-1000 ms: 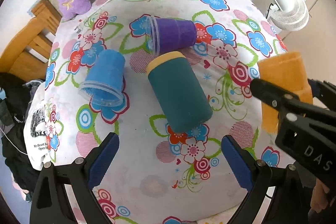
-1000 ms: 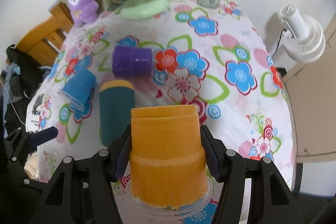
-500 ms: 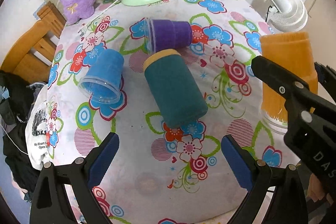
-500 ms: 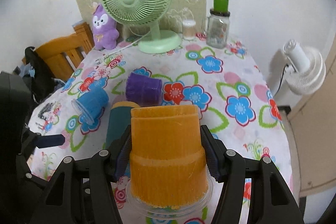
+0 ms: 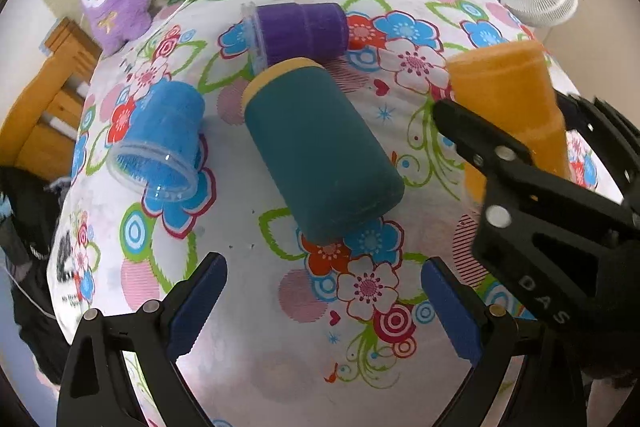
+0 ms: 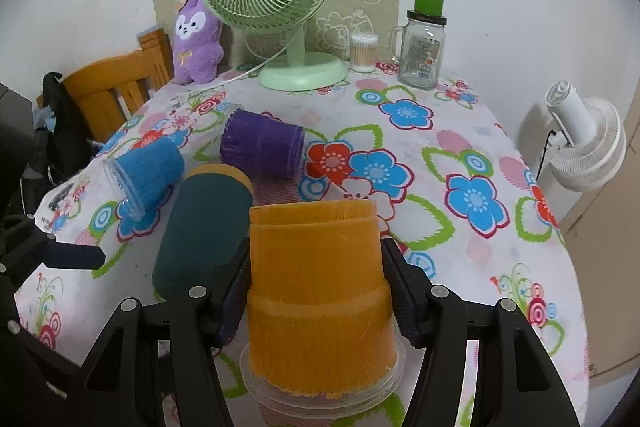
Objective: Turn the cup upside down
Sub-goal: 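Turn the orange cup rim-down with the right tool, then lower the orange cup onto the table and open the right tool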
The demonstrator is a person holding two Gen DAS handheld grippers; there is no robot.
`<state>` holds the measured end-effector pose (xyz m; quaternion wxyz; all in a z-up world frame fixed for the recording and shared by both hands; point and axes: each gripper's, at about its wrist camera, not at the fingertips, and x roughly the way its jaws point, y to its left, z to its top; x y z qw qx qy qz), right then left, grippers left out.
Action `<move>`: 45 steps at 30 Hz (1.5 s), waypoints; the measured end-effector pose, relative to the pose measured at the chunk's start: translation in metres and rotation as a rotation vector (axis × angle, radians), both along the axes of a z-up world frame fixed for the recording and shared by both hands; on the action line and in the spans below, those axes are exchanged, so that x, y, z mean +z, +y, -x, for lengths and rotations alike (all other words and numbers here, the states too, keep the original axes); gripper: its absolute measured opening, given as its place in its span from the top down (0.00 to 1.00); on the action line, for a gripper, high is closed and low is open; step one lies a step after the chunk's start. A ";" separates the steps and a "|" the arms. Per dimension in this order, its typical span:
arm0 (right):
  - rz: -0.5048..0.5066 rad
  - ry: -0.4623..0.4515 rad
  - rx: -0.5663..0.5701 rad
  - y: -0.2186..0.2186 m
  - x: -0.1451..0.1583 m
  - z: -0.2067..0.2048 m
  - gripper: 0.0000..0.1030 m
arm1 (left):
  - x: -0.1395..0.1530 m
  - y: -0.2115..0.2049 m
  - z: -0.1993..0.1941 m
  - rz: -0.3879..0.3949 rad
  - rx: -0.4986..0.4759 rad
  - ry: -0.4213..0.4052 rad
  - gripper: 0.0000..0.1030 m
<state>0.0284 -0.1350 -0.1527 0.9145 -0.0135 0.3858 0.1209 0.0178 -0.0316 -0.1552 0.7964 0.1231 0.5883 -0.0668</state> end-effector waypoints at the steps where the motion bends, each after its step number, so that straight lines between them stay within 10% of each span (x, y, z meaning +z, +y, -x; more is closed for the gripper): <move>1: -0.006 -0.006 -0.003 0.000 -0.001 0.000 0.38 | -0.001 -0.001 0.000 -0.007 -0.010 -0.003 0.04; 16: -0.052 -0.106 -0.036 -0.002 -0.026 0.017 0.36 | -0.030 -0.003 0.002 -0.014 -0.066 0.030 0.04; 28: -0.085 0.084 -0.058 -0.008 -0.024 0.020 0.19 | -0.030 -0.005 0.007 0.018 -0.054 0.103 0.04; 45: -0.069 0.281 -0.069 -0.013 0.065 0.017 0.11 | 0.044 0.024 0.009 0.147 0.073 0.127 0.04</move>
